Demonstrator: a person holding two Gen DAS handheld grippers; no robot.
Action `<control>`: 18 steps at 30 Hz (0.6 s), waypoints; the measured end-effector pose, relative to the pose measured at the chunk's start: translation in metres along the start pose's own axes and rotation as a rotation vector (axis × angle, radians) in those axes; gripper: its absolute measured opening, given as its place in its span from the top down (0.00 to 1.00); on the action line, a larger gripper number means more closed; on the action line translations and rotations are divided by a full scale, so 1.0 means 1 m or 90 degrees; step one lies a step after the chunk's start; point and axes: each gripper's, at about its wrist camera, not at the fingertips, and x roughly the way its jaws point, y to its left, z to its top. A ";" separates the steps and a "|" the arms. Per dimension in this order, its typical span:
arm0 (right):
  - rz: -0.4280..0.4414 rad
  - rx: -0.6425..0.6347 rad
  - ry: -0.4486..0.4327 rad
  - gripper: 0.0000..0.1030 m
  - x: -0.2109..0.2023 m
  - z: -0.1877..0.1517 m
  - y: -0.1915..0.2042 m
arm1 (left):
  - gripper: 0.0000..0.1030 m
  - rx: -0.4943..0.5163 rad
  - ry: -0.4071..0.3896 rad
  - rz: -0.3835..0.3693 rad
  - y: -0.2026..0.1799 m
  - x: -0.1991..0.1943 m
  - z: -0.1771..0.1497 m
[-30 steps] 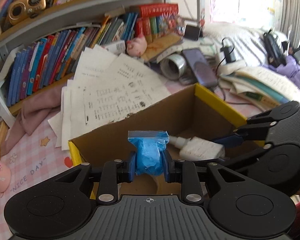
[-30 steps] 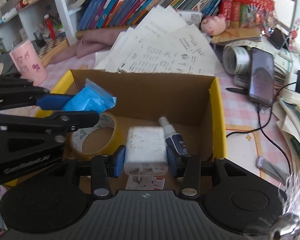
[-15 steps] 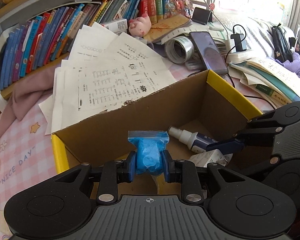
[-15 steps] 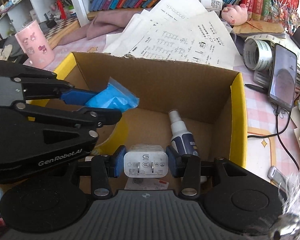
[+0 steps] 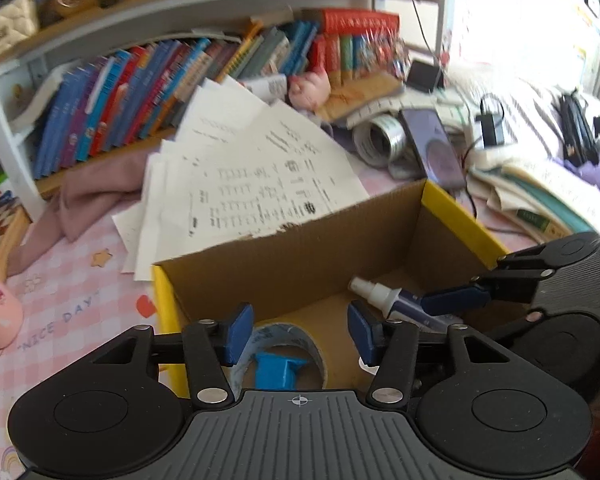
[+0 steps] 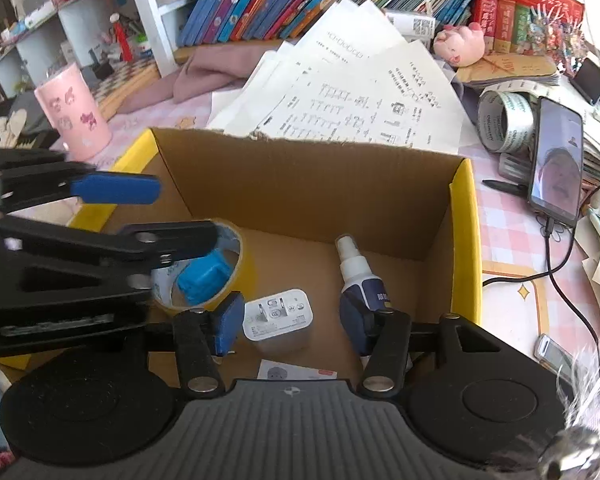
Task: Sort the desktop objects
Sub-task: 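Lower both held items into the yellow box and open both grippers, then lift both tools out of the box and move toward the cream block and blue clip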
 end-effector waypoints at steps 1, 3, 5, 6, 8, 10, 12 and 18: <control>-0.004 -0.002 -0.011 0.48 -0.004 0.000 0.002 | 0.44 -0.006 -0.013 0.002 0.001 -0.008 -0.001; -0.015 -0.005 -0.038 0.47 -0.014 -0.001 0.007 | 0.40 -0.018 -0.039 0.008 0.005 -0.024 -0.004; -0.023 -0.006 -0.066 0.46 -0.025 -0.002 0.012 | 0.36 -0.033 -0.062 0.009 0.010 -0.042 -0.008; -0.028 -0.005 -0.083 0.45 -0.032 -0.003 0.015 | 0.33 -0.038 -0.070 0.009 0.013 -0.050 -0.011; -0.038 -0.002 -0.113 0.44 -0.044 -0.004 0.019 | 0.33 -0.046 -0.086 0.014 0.018 -0.065 -0.018; -0.051 0.007 -0.138 0.44 -0.055 -0.006 0.024 | 0.32 -0.056 -0.095 0.017 0.022 -0.077 -0.027; -0.065 0.019 -0.156 0.44 -0.065 -0.010 0.029 | 0.32 -0.066 -0.103 0.022 0.026 -0.086 -0.037; -0.110 0.072 -0.207 0.43 -0.091 -0.027 0.044 | 0.32 -0.040 -0.142 0.041 0.029 -0.107 -0.060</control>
